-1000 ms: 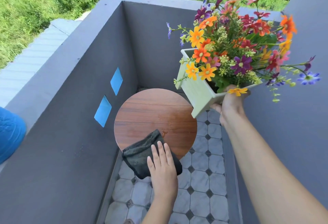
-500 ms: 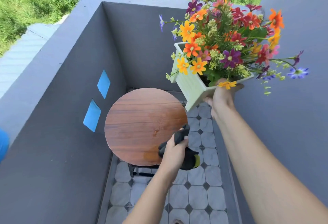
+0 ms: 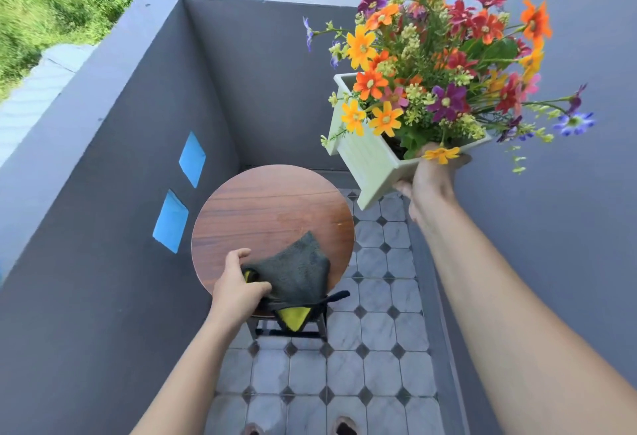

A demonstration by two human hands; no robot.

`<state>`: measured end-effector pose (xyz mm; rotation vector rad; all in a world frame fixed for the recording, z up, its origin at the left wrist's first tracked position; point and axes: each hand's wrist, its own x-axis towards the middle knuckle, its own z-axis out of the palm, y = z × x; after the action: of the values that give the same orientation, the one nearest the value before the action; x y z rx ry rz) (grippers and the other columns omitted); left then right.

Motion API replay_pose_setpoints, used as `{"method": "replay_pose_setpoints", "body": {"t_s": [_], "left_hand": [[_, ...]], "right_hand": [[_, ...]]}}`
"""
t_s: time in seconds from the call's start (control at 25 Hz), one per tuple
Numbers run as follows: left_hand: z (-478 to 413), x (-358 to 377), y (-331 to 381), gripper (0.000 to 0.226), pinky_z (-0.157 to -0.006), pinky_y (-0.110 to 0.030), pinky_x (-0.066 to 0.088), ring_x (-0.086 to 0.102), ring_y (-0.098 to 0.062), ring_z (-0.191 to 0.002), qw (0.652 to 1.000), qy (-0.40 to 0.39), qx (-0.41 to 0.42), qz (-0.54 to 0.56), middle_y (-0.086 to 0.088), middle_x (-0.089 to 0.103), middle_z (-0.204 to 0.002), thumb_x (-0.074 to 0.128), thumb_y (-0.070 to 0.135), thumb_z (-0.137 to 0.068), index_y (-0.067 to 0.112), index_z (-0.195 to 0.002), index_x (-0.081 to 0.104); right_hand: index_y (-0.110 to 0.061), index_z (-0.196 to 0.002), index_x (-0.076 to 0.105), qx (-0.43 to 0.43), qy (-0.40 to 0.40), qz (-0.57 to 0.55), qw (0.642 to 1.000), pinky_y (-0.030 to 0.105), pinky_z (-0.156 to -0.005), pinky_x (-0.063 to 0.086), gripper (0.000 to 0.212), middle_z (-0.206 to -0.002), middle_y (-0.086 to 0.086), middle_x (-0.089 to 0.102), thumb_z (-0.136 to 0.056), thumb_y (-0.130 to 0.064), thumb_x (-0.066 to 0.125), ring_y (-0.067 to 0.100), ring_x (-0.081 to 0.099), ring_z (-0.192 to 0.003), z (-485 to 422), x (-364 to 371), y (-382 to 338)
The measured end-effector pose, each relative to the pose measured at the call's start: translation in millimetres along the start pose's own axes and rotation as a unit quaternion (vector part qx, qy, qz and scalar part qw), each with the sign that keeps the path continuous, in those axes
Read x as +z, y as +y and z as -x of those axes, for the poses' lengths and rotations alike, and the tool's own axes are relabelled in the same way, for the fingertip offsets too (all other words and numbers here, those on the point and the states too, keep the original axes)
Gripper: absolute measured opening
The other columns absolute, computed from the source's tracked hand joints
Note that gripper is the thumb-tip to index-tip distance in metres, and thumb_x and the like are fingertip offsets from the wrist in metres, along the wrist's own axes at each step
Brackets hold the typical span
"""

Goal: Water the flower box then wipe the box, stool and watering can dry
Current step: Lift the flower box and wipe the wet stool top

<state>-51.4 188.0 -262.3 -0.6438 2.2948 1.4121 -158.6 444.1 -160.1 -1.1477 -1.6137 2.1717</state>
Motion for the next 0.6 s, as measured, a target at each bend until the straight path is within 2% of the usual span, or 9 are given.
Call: {"method": "replay_pose_setpoints", "body": {"t_s": [0.08, 0.16, 0.24, 0.28, 0.36, 0.4, 0.48, 0.6], "left_hand": [[4, -4, 1, 0.071, -0.092, -0.035, 0.041, 0.043, -0.027, -0.117, 0.982, 0.046, 0.103, -0.154, -0.008, 0.044, -0.13, 0.057, -0.002, -0.069, 0.021, -0.134, 0.038], [9, 6, 8, 0.055, -0.101, -0.043, 0.04, 0.039, -0.029, -0.129, 0.924, 0.099, 0.27, -0.251, -0.01, 0.044, -0.14, 0.053, 0.004, -0.078, 0.013, -0.132, 0.047], [10, 23, 2, 0.042, -0.106, -0.047, 0.036, 0.037, -0.027, -0.136, 0.841, 0.026, 0.409, -0.353, -0.006, 0.044, -0.146, 0.042, 0.031, -0.093, 0.02, -0.134, 0.048], [5, 29, -3, 0.049, -0.108, -0.048, 0.033, 0.034, -0.027, -0.138, 0.794, -0.015, 0.441, -0.418, -0.003, 0.04, -0.148, 0.032, 0.047, -0.095, 0.028, -0.139, 0.04], [-5, 34, -7, 0.063, -0.105, -0.051, 0.038, 0.034, -0.031, -0.136, 0.764, -0.045, 0.412, -0.495, -0.001, 0.04, -0.148, 0.02, 0.066, -0.09, 0.039, -0.146, 0.018], [-7, 34, -8, 0.064, -0.1, -0.054, 0.042, 0.038, -0.032, -0.135, 0.761, -0.051, 0.399, -0.509, -0.001, 0.044, -0.146, 0.018, 0.068, -0.089, 0.039, -0.146, 0.01], [-7, 31, -14, 0.058, -0.096, -0.053, 0.044, 0.044, -0.031, -0.131, 0.736, -0.088, 0.425, -0.519, 0.002, 0.05, -0.141, 0.014, 0.062, -0.093, 0.038, -0.145, 0.006], [-11, 8, -34, 0.05, -0.105, -0.039, 0.038, 0.043, -0.023, -0.132, 0.683, -0.134, 0.495, -0.52, 0.006, 0.051, -0.14, 0.013, 0.049, -0.099, 0.035, -0.147, 0.006]], "right_hand": [[-0.022, -0.133, 0.024, -0.002, 0.005, -0.001, 1.0, 0.022, -0.04, 0.053, 0.073, -0.152, 0.012, 0.034, -0.063, -0.033, 0.042, 0.033, 0.062, -0.108, 2, -1, -1], [-0.023, -0.149, 0.006, -0.006, 0.012, 0.011, 1.0, 0.023, -0.041, 0.054, 0.087, -0.155, 0.012, 0.029, -0.071, -0.03, 0.043, 0.035, 0.06, -0.113, 2, -2, -2], [-0.022, -0.152, -0.005, -0.012, 0.014, 0.019, 1.0, 0.024, -0.043, 0.056, 0.082, -0.155, 0.012, 0.027, -0.084, -0.023, 0.042, 0.035, 0.057, -0.116, 3, -3, -3], [-0.022, -0.152, -0.003, -0.012, 0.015, 0.017, 1.0, 0.025, -0.044, 0.056, 0.079, -0.152, 0.01, 0.029, -0.087, -0.021, 0.041, 0.034, 0.056, -0.116, 2, -3, -3], [-0.022, -0.146, 0.009, -0.011, 0.007, 0.002, 1.0, 0.027, -0.043, 0.056, 0.067, -0.137, 0.004, 0.032, -0.087, -0.019, 0.04, 0.031, 0.057, -0.112, 2, -1, -5], [-0.022, -0.143, 0.013, -0.011, 0.003, -0.001, 1.0, 0.028, -0.043, 0.056, 0.062, -0.133, 0.004, 0.032, -0.087, -0.018, 0.04, 0.03, 0.057, -0.111, 2, 0, -6], [-0.02, -0.149, 0.005, -0.006, 0.005, 0.006, 1.0, 0.03, -0.045, 0.058, 0.07, -0.145, 0.008, 0.032, -0.088, -0.018, 0.041, 0.032, 0.056, -0.116, 1, 1, -9], [-0.022, -0.152, -0.005, -0.007, 0.009, 0.026, 1.0, 0.027, -0.045, 0.057, 0.08, -0.156, 0.015, 0.026, -0.087, -0.02, 0.041, 0.033, 0.056, -0.118, -3, 1, -8]]}}
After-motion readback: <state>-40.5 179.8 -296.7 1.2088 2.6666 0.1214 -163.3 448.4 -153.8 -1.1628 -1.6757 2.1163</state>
